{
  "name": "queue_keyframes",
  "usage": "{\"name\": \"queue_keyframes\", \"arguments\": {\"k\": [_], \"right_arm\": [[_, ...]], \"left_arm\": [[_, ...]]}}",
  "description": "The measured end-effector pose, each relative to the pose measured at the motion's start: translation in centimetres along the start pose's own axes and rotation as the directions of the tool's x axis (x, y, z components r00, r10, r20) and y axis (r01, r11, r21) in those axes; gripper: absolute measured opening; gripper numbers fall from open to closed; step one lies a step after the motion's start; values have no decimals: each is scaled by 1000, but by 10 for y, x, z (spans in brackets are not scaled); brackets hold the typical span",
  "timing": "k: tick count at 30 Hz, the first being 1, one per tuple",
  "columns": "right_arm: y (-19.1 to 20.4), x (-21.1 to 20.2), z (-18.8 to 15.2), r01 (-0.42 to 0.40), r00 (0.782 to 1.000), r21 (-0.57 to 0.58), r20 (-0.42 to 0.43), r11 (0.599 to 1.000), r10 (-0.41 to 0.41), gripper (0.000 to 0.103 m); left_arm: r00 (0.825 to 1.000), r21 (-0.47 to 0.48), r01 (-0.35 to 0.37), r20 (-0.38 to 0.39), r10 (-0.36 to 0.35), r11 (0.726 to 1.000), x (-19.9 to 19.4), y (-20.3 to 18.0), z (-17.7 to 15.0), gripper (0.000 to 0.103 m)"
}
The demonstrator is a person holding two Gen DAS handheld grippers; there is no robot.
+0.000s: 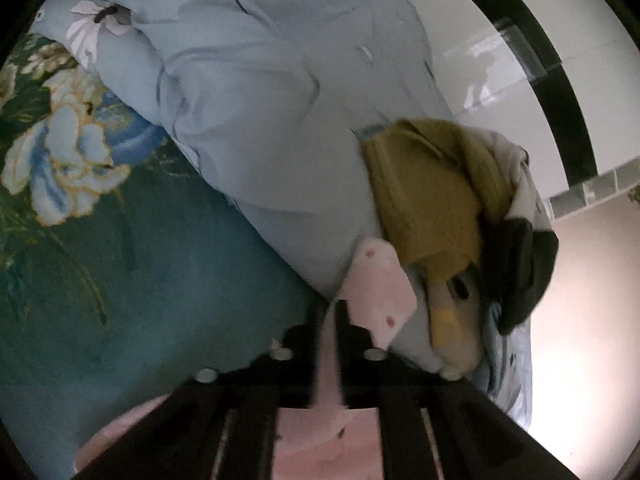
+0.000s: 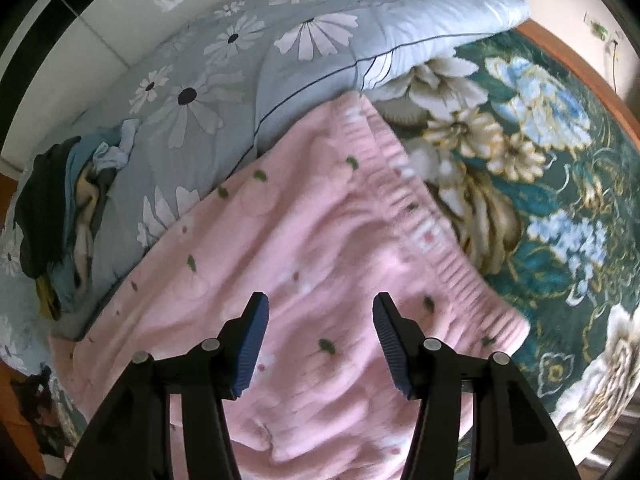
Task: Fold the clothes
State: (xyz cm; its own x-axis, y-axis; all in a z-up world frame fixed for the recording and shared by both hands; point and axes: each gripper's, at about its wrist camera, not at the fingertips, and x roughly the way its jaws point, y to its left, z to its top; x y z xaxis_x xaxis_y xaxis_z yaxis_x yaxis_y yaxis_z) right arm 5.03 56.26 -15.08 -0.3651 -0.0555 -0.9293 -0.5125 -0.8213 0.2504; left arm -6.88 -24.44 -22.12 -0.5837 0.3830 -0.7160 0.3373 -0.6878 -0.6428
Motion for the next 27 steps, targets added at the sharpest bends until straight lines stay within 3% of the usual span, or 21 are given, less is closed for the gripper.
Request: {"name": "queue_keyframes", "arguments": {"k": [1, 2, 8, 9, 10, 11, 14, 18, 20, 23, 27], "right_arm": [[2, 1, -1, -5, 1000, -1, -1, 1000, 5, 56], [4, 2, -1, -8, 1000, -4, -2, 1000, 8, 56], [12, 11, -4, -10, 1000, -17, -23, 1000, 10, 56], [12, 13, -5, -10, 1000, -15, -27, 1000, 10, 56], [12, 14, -6, -9, 999, -13, -31, 1000, 9, 56], [12, 16, -7, -9, 999, -11, -35, 1000, 8, 56], [9, 22, -11, -4, 999, -4, -48, 1000, 4, 56], [8, 31, -16, -14, 998, 13, -65, 1000, 15, 56], [10, 34, -18, -20, 997, 11, -71, 1000, 21, 56], [16, 38, -21, -41, 996, 5, -79, 999, 41, 56], [29, 40, -22, -65, 994, -23, -88, 998, 63, 56]], "left_arm": [[1000, 2, 18, 0, -18, 1000, 0, 1, -5, 53], [999, 5, 32, -2, -32, 999, 2, 1, -8, 58], [999, 58, 6, -47, -3, 998, 27, -15, -22, 57], [998, 69, -19, -50, 23, 997, 30, -17, -25, 51], [997, 81, -53, -50, 57, 995, 33, -21, -27, 20], [995, 93, -86, -50, 91, 992, 36, -24, -29, 3], [997, 144, -40, -52, 48, 989, 39, -50, -48, 7], [992, 273, 51, -125, -17, 961, 55, -103, -89, 7], [984, 326, 89, -174, -33, 941, 68, -125, -111, 7], [960, 335, 101, -280, -3, 937, 101, -137, -145, 9], [939, 329, 132, -343, -12, 935, 102, -138, -162, 32]]}}
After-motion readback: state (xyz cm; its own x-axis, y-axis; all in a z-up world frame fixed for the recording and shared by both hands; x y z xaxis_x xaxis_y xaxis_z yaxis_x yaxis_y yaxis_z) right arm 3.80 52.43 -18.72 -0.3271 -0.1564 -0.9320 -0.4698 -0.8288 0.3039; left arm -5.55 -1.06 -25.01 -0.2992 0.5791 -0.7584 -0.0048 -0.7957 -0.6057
